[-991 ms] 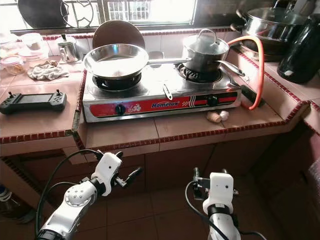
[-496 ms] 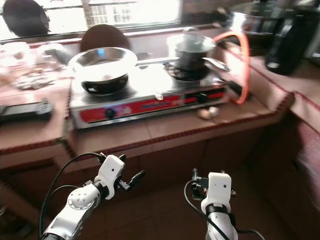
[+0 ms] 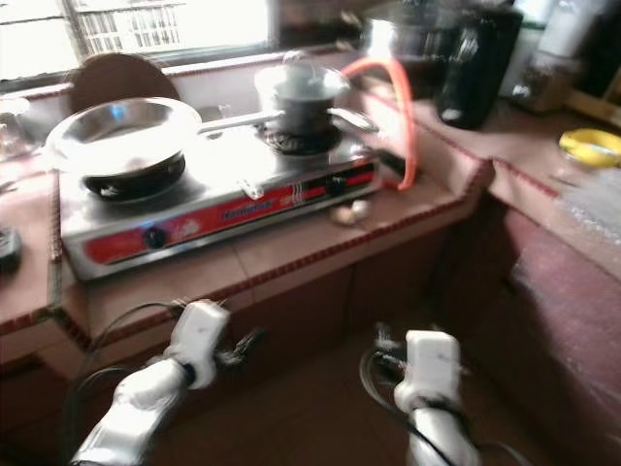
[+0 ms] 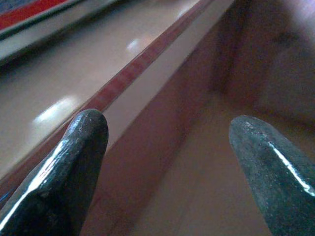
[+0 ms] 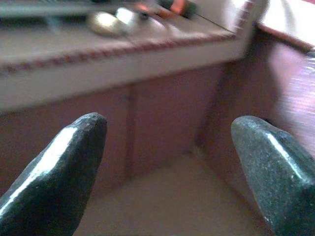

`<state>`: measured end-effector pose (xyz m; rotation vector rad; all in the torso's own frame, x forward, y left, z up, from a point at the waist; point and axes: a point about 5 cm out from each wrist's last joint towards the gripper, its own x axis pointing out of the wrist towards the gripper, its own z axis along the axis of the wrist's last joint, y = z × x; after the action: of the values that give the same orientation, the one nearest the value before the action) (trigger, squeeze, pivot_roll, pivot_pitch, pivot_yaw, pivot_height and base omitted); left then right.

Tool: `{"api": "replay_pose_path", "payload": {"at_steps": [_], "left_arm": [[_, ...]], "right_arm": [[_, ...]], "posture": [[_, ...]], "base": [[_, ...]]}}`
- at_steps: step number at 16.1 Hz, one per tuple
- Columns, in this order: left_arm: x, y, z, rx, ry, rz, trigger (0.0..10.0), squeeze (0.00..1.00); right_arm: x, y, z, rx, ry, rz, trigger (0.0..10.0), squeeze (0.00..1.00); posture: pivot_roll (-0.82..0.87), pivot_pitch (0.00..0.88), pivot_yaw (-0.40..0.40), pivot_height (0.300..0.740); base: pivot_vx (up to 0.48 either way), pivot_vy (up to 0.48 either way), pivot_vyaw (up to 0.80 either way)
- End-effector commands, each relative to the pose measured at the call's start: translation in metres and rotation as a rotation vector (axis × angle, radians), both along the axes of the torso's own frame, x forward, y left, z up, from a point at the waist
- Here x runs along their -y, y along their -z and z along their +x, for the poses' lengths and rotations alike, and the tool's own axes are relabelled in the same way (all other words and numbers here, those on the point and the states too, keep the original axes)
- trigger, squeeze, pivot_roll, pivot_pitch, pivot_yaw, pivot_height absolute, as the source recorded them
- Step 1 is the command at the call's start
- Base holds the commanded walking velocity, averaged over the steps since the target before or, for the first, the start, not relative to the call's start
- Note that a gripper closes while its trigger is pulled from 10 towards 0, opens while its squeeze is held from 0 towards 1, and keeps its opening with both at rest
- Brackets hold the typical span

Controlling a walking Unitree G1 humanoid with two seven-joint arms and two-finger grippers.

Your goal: Kitchen organization

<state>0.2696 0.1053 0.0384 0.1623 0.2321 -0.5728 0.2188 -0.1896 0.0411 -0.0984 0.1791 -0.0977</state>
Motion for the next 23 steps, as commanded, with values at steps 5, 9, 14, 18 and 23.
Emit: {"api": "replay_pose_path", "payload": {"at_steps": [5,9,14,18,23], "left_arm": [[-0.006,0.0,-0.001,-0.009,-0.01,-0.005,10.0,0.0],[-0.009,0.002,0.003,-0.027,-0.005,-0.009,10.0,0.0],[-0.011,0.002,0.005,-0.032,-0.001,-0.002,10.0,0.0],[-0.013,0.001,0.006,-0.031,0.002,0.002,10.0,0.0],[-0.019,0.002,0.006,-0.032,0.0,0.026,10.0,0.0]], "right_arm": [[-0.005,-0.012,0.007,0.041,-0.035,-0.003,10.0,0.0],[0.0,-0.015,0.005,0.042,-0.027,-0.025,10.0,0.0],[0.0,-0.017,0.001,0.047,-0.025,-0.044,10.0,0.0],[-0.002,-0.021,0.002,0.059,-0.033,-0.05,10.0,0.0],[-0.008,-0.023,0.002,0.072,-0.042,-0.057,10.0,0.0]], "posture": [[0.07,0.0,-0.042,0.74],[0.06,0.0,-0.037,0.74],[0.05,0.0,-0.027,0.74],[0.05,0.0,-0.018,0.74],[0.06,0.0,-0.012,0.74]], "base": [[0.0,0.0,0.0],[0.0,-0.068,0.0],[0.0,-0.428,0.0],[0.0,-0.392,0.0],[0.0,-0.367,0.0]]}}
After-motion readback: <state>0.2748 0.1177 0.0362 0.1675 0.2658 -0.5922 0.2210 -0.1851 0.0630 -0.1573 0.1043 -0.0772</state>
